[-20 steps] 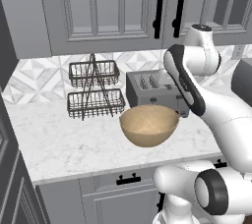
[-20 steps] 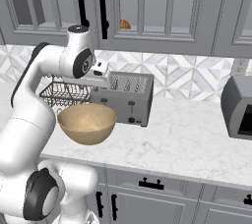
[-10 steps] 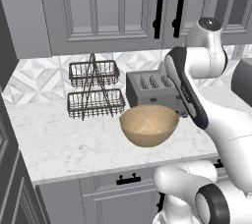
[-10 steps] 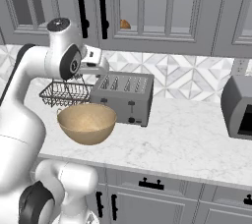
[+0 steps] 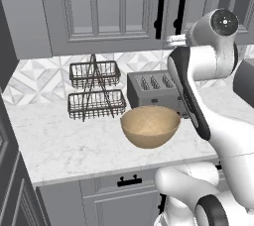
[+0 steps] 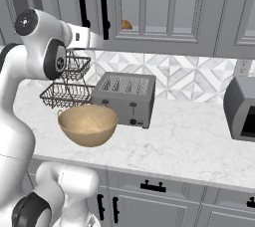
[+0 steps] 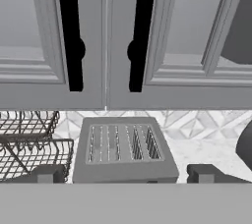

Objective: Open the cabinet, pick up the bread from the cabinet and place it in the basket. Then move the basket to the dining counter.

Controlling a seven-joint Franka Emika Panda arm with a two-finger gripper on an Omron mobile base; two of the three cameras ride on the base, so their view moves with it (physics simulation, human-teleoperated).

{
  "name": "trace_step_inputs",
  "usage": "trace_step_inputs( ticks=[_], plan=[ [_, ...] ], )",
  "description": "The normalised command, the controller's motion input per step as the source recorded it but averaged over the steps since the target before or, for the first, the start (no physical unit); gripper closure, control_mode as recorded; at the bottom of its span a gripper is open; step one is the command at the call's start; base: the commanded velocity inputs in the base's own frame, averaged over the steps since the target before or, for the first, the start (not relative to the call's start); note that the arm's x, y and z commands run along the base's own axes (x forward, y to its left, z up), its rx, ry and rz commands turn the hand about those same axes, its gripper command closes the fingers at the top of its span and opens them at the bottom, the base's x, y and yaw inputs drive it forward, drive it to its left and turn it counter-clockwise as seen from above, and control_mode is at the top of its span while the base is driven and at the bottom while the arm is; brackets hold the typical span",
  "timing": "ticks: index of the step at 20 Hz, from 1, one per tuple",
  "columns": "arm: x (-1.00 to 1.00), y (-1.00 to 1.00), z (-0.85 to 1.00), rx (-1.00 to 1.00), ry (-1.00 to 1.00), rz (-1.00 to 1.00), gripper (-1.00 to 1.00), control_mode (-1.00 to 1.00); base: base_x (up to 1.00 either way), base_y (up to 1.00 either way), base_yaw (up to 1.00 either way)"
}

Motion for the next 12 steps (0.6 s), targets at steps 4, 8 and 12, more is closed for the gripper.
trace_step_inputs(
  ticks=[4, 8, 12],
  plan=[
    [-0.05, -0.25, 0.96, 0.12, -0.12, -0.01, -1.0, -1.0, 0.0, 0.0, 0.0],
    [0.01, -0.27, 0.67, 0.18, 0.01, 0.02, -1.0, -1.0, 0.0, 0.0, 0.0],
    [0.13, -0.16, 0.49, 0.07, 0.05, 0.0, -1.0, -1.0, 0.0, 0.0, 0.0]
  ],
)
